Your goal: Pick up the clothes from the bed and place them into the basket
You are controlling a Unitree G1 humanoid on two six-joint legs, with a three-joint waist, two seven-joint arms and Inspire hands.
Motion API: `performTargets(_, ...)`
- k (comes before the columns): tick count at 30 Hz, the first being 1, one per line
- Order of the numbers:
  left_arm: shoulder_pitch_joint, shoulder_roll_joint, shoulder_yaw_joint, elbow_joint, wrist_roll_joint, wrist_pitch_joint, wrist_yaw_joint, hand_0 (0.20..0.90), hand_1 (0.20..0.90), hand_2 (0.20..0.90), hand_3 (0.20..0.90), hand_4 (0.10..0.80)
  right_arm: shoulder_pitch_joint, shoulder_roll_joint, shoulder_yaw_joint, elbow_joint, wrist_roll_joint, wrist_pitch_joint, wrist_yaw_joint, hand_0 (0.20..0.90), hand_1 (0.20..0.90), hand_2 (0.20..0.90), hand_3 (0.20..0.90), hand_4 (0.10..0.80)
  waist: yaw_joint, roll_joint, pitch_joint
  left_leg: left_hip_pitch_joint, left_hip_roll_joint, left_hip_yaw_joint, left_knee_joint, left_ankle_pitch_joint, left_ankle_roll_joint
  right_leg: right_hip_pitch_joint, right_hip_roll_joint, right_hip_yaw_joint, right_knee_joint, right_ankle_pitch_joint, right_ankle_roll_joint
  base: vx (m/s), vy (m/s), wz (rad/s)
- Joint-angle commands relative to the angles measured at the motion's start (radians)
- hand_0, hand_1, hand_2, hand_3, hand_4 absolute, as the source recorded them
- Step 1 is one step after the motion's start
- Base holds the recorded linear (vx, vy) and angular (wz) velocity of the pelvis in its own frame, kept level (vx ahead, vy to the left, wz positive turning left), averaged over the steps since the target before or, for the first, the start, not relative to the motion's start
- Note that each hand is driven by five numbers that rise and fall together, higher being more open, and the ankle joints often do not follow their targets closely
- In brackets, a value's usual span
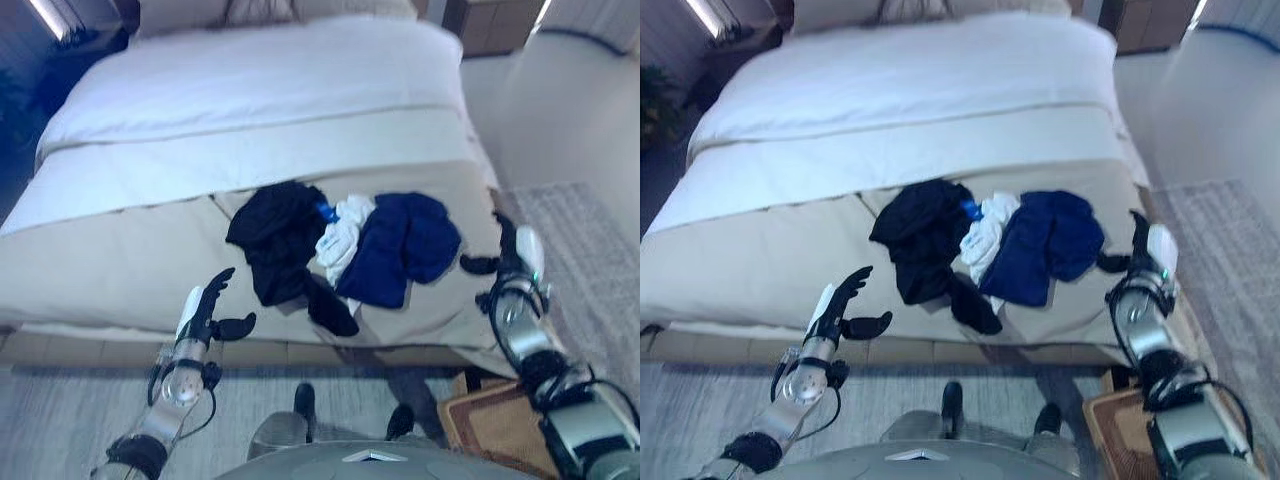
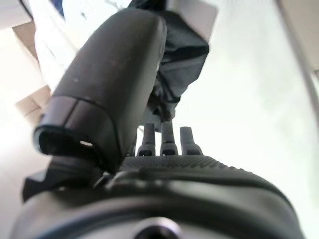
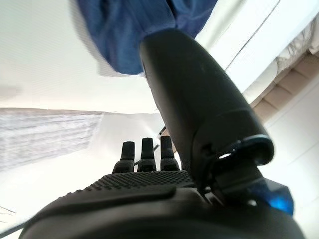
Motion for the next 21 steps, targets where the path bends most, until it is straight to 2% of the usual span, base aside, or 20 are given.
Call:
performTargets(1,-0.038,0.057,0.019,-0.172,-0.146,-0.086,0.019,0.9,0.9,0.9,0.9,0.8,-0.172,-0.061,0.074,-0.005,0.021,-0.041,-0.047,0.9,0.9,0.9,0.9,0.8,0.045,-0.041,0.066,-0.119,-0.035,0.031,0.279,-0.201,0.008,-0.115,-0.074,0.059,0.369,-0.221,-0.065,-0.036,0.013,0.11)
performTargets(3,-0.022,0.055,0.011,-0.208,-0.158,-0.099,0.016,0.9,0.9,0.9,0.9,0.8,-0.212,-0.07,0.081,0.02,0.031,-0.031,-0.039,0.9,0.9,0.9,0.9,0.8,0.063,-0.04,0.096,-0.178,-0.043,0.022,0.387,-0.259,0.015,-0.162,-0.095,0.064,0.48,-0.276,-0.076,0.04,-0.011,0.23)
performTargets(5,-0.021,0.058,0.005,-0.245,-0.18,-0.093,0.01,0.9,0.9,0.9,0.9,0.8,-0.249,-0.084,0.085,0.046,0.056,-0.026,-0.019,0.9,0.9,0.9,0.9,0.8,0.075,-0.035,0.118,-0.232,-0.051,0.024,0.466,-0.288,0.027,-0.205,-0.114,0.057,0.564,-0.303,-0.091,0.029,-0.008,0.2)
performTargets(7,-0.02,0.059,0.001,-0.265,-0.195,-0.09,0.008,0.9,0.9,0.9,0.9,0.8,-0.271,-0.09,0.085,0.063,0.074,-0.024,-0.012,0.9,0.9,0.9,0.9,0.8,0.082,-0.032,0.128,-0.263,-0.056,0.027,0.511,-0.304,0.033,-0.228,-0.125,0.054,0.608,-0.318,-0.098,0.01,0.0,0.12)
performTargets(14,-0.018,0.088,-0.019,-0.378,-0.265,-0.08,-0.023,0.9,0.9,0.9,0.9,0.8,-0.431,-0.121,0.088,0.135,0.182,-0.003,0.059,0.9,0.9,0.9,0.9,0.8,0.115,-0.011,0.192,-0.428,-0.084,0.03,0.738,-0.374,0.086,-0.4,-0.183,0.068,0.862,-0.391,-0.12,0.001,0.002,0.09)
performTargets(18,-0.015,0.105,-0.018,-0.428,-0.273,-0.076,-0.017,0.9,0.9,0.9,0.9,0.8,-0.486,-0.134,0.094,0.146,0.223,0.01,0.096,0.9,0.9,0.9,0.9,0.8,0.124,-0.001,0.214,-0.492,-0.096,0.026,0.819,-0.398,0.098,-0.47,-0.195,0.08,0.939,-0.414,-0.124,0.001,0.001,0.09)
performTargets(21,-0.009,0.118,-0.011,-0.461,-0.289,-0.078,-0.011,0.9,0.9,0.9,0.9,0.8,-0.529,-0.146,0.119,0.17,0.2,0.057,0.125,0.9,0.9,0.9,0.9,0.8,0.129,0.01,0.227,-0.546,-0.107,0.028,0.89,-0.417,0.104,-0.523,-0.198,0.093,0.994,-0.432,-0.127,0.003,0.005,0.03)
